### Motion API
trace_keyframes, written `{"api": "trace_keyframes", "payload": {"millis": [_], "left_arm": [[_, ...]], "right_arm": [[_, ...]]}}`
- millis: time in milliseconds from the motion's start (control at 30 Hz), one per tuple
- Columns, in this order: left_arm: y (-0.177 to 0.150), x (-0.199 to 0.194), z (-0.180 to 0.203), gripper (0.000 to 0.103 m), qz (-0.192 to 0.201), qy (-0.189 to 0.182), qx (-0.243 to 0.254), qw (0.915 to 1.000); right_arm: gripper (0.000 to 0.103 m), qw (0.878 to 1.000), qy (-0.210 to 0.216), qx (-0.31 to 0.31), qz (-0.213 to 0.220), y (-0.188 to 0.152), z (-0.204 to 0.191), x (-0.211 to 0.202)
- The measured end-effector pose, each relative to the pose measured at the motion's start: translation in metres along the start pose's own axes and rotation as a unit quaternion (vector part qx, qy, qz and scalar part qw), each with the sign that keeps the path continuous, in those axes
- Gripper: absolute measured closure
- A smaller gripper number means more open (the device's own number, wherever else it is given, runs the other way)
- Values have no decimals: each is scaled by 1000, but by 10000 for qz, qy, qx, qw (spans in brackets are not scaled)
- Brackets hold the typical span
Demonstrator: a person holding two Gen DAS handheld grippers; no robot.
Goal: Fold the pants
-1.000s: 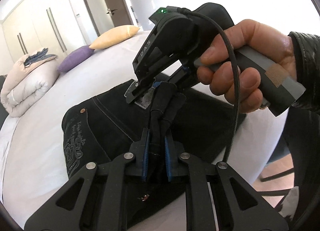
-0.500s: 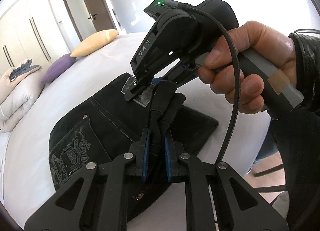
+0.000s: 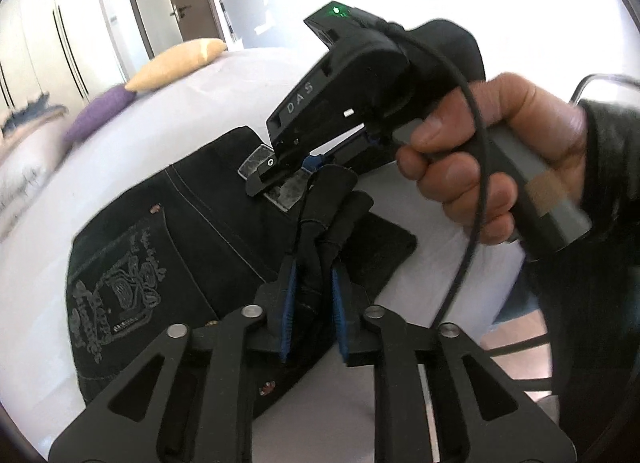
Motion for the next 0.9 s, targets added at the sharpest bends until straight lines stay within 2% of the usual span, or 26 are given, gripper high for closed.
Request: {"api": "trace_keyframes", "payload": {"millis": [67, 133, 200, 233, 300, 333, 367, 400, 433, 467, 500, 567, 600, 667, 767, 800, 900], "left_arm": [[3, -15, -7, 79, 127, -231, -267, 9993], [4, -34, -17, 72, 282, -461, -563, 9970], [2, -54, -32, 41, 462, -503, -847, 9941], [2, -63, -39, 39, 574, -457, -962, 9927], [1, -75, -62, 39, 654, -390, -1256, 9892], [-1, -79, -76, 39, 660, -350, -1444, 9867], [-4, -82, -88, 39, 684, -295, -1592, 9844], [-6, -81, -107, 39, 703, -231, -1746, 9819], [-5, -82, -118, 39, 691, -153, -1872, 9798], [-6, -80, -131, 45, 655, -89, -1951, 9785], [-7, -75, -146, 55, 556, -33, -2000, 9782], [-3, -62, -163, 67, 386, 71, -2058, 9778], [-4, -52, -180, 70, 289, 159, -2154, 9760], [2, -29, -200, 70, 152, 244, -2246, 9740], [-2, 7, -227, 70, -212, 518, -2244, 9729], [-7, 24, -232, 74, -367, 564, -2219, 9727], [-22, 36, -226, 76, -605, 704, -2016, 9750]], "right_arm": [[90, 10000, 35, 71, -3, 0, 2, -1], [81, 9999, -40, 142, 45, 1, 2, -7], [74, 9992, -311, 108, 218, 2, 0, -21], [73, 9987, -402, 94, 288, 2, -1, -26], [71, 9956, -774, 58, 517, 2, -5, -44], [73, 9939, -915, 8, 616, 0, -10, -54], [77, 9942, -837, -61, 679, -3, -19, -63], [89, 9952, -703, -146, 667, -7, -30, -67], [92, 9958, -626, -246, 622, -12, -39, -68], [92, 9962, -573, -369, 545, -19, -49, -68], [92, 9963, -539, -520, 417, -27, -59, -64], [93, 9953, -598, -741, 163, -42, -68, -49], [93, 9948, -698, -740, 110, -45, -66, -44], [103, 9929, -1062, -539, -6, -51, -47, -34], [103, 9939, -970, -519, 108, -54, -32, -35], [103, 9944, -920, -503, 155, -56, -28, -35], [103, 9949, -865, -436, 272, -59, -23, -37]]}}
Point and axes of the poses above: each gripper's, at about its wrist camera, not at the fingertips, and x roughly the way its jaws point, z to its right, y to its top, the point moved 4 cm from there along x, roughly the way its jaws point, and after that the axes turned 10 degrees about z, right-handed, at the moved point
